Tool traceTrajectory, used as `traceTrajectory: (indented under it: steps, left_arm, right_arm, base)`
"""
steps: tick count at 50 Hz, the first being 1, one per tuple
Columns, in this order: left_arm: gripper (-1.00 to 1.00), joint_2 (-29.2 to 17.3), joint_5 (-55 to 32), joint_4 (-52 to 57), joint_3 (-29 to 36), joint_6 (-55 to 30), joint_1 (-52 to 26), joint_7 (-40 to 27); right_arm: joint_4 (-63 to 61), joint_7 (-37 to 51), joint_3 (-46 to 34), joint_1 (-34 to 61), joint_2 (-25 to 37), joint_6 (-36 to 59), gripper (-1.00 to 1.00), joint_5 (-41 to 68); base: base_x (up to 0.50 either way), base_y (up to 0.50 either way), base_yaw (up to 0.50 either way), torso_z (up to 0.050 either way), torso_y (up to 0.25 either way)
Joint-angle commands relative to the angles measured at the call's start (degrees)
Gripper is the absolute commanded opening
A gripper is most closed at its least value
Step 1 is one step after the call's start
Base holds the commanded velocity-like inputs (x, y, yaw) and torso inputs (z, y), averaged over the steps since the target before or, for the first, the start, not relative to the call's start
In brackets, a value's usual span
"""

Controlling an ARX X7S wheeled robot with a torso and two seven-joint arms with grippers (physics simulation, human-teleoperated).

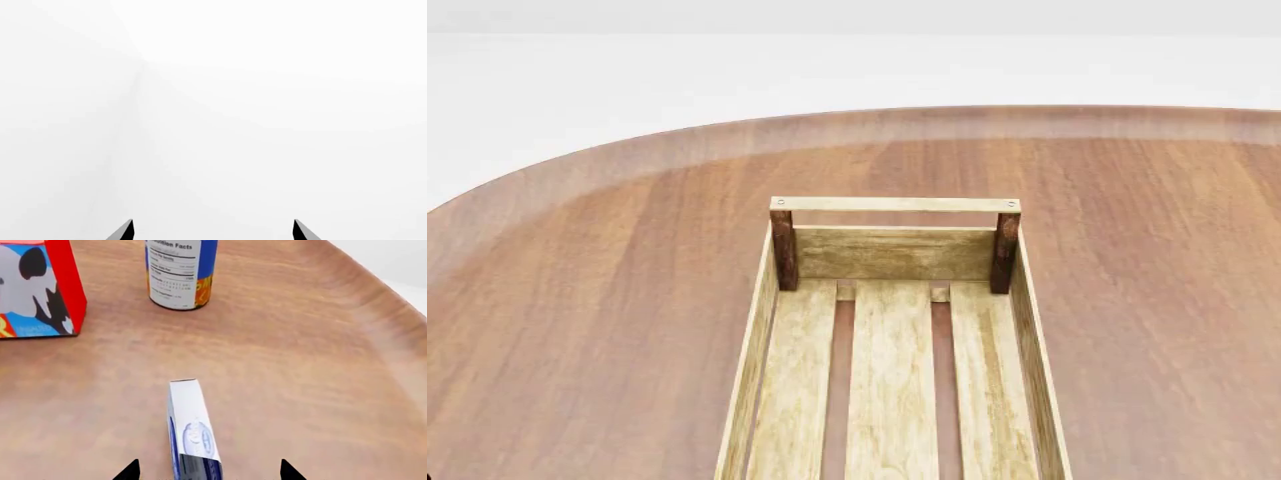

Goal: Pick up the cream cheese and put it in the tray.

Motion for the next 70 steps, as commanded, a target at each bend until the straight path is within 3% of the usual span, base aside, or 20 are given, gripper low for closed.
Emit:
traceTrajectory:
  steps: [1, 7, 8, 18, 31, 50, 70]
  left_arm:
    - [1.0, 0.0, 0.1, 0.0, 0.0, -0.2, -0.1, -0.2]
    - [1.0, -0.1, 0.0, -0.1, 0.1, -0.1, -0.2, -0.3]
    - [1.0, -0.1, 0.0, -0.1, 0.1, -0.1, -0.2, -0.3]
    - [1.0, -0.2, 0.0, -0.2, 0.2, 0.0, -0.2, -0.4]
    - [1.0, -0.3, 0.0, 0.1, 0.2, -0.1, -0.1, -0.7]
    - [1.0, -0.5, -0.2, -0.3, 0.4, -0.6, -0.5, -1.0]
    - [1.0, -0.7, -0.2, -0.1, 0.5, -0.6, -0.5, -1.4]
  right_arm:
    - [3.6, -1.5, 0.2, 1.5, 0.1, -1.4, 1.0, 0.2]
    - [7.7, -3.1, 0.0, 3.4, 0.0, -3.1, 1.0, -0.2]
    - [7.1, -9.2, -0.4, 3.1, -0.5, -4.4, -1.0, 1.2]
    - [4.3, -9.3, -0.3, 2.3, -1.0, -2.7, -1.0, 2.2]
    - [-20.4, -5.2, -3.7, -8.2, -1.6, 1.2, -1.0, 0.0]
    - [-44.9, 1.8, -7.3, -15.9, -0.2, 5.5, -1.0, -5.9]
    - [-58.3, 4.3, -10.0, -16.5, 3.5, 12.6, -1.0, -8.5]
  base:
    - [0.0, 0.0, 0.0, 0.0, 0.0]
    - [0.0, 0.0, 0.0, 0.0, 0.0]
    - [0.0, 0.0, 0.0, 0.0, 0.0]
    - [0.0, 0.0, 0.0, 0.0, 0.0]
    - [0.0, 0.0, 0.0, 0.0, 0.0]
    - [0.0, 0.0, 0.0, 0.0, 0.0]
    - [0.0, 0.0, 0.0, 0.0, 0.001]
